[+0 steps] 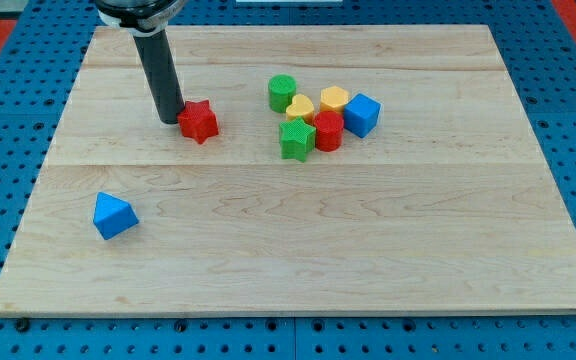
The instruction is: Slide red star closer to the group of blocks
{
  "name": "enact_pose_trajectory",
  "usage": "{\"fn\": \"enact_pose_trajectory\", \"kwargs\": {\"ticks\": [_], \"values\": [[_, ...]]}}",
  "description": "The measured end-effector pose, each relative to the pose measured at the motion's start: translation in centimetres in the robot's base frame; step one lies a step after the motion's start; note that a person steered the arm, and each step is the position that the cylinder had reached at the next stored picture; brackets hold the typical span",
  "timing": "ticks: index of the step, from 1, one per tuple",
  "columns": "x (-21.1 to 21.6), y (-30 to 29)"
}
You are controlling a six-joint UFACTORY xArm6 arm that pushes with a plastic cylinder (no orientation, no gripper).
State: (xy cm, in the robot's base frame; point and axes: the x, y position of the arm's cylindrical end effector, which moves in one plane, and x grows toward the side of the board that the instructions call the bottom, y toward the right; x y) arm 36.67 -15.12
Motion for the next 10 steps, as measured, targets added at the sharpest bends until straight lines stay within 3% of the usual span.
{"fn": "enact_pose_trajectory", "kwargs": {"ticks": [2, 4, 5, 6, 7, 8, 10], "values": [[2.6, -1.0], [1.7, 11.2], [-0.6, 11.8], [-0.8, 7.1], [-3.8, 7.5], [-5.2, 12.9], [-12.1, 17.4]]}}
